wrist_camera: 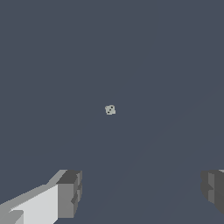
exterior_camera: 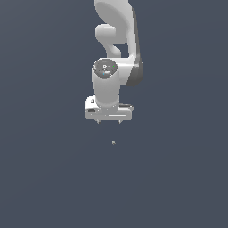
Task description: Pick up the object and move it to a goal position.
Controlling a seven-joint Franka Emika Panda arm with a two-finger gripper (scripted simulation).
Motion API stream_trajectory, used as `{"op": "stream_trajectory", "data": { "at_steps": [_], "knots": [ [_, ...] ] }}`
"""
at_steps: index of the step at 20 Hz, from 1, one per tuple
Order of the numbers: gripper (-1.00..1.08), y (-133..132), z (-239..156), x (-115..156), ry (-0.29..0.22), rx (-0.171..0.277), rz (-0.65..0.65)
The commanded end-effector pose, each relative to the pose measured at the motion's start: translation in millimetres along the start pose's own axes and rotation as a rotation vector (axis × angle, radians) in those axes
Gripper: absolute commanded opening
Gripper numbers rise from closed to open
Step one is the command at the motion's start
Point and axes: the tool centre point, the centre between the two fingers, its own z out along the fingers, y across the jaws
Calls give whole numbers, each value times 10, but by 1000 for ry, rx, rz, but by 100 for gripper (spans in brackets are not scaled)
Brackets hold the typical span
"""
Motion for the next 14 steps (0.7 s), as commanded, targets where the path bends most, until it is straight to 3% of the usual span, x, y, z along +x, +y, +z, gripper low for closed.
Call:
{"op": "stream_trajectory", "data": {
  "at_steps": [1,14],
  "knots": [
    [100,0,0,0,0,0,0],
    [100,-226,-57,-23,-18,-3,-51]
  ]
}}
